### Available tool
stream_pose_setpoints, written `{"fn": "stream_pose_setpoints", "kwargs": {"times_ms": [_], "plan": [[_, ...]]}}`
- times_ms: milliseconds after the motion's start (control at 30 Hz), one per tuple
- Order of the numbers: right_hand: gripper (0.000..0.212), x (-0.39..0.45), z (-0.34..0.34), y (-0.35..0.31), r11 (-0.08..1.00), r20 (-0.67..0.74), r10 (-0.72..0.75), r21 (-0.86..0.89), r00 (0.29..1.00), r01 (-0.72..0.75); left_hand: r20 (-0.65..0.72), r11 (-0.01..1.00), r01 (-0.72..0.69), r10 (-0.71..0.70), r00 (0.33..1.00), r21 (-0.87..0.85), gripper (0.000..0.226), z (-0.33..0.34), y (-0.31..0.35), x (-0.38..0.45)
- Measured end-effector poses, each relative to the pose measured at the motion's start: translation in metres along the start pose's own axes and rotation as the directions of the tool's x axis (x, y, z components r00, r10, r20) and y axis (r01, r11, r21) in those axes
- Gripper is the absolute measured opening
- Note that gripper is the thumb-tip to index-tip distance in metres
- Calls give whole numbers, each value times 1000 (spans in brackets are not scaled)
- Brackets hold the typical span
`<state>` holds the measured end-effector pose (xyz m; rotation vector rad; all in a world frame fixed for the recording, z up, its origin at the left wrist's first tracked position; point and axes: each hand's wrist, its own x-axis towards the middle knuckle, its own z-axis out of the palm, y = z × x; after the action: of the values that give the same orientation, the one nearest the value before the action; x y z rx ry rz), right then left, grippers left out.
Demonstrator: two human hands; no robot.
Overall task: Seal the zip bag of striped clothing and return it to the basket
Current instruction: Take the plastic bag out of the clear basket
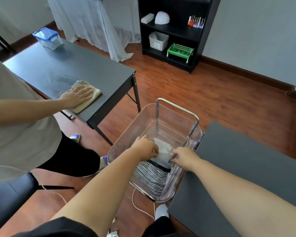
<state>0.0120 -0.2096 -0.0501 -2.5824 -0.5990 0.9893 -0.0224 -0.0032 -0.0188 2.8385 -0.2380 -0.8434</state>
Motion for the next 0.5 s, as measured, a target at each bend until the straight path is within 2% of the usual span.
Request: {"fn": "stream_pose_setpoints", "kwargs": {"times_ms": [100,200,333,500], "plan": [[12,-7,-1,5,998,-46,-26,60,999,28,-54,997,11,-15,998,-73,25,-1,-4,-15],[11,-19,-11,4,977,-135,-41,202,990,68,-112,990,21,-37,993,-143,24,-10,-5,-32],[19,-37,-33,-4,933,-253,-50,334,966,136,-182,984,12,-45,982,-178,21,-32,-2,-51],[21,-73,-68,-23,814,-415,-116,481,903,326,-306,981,-91,36,951,-169,34,-61,30,-64]]}}
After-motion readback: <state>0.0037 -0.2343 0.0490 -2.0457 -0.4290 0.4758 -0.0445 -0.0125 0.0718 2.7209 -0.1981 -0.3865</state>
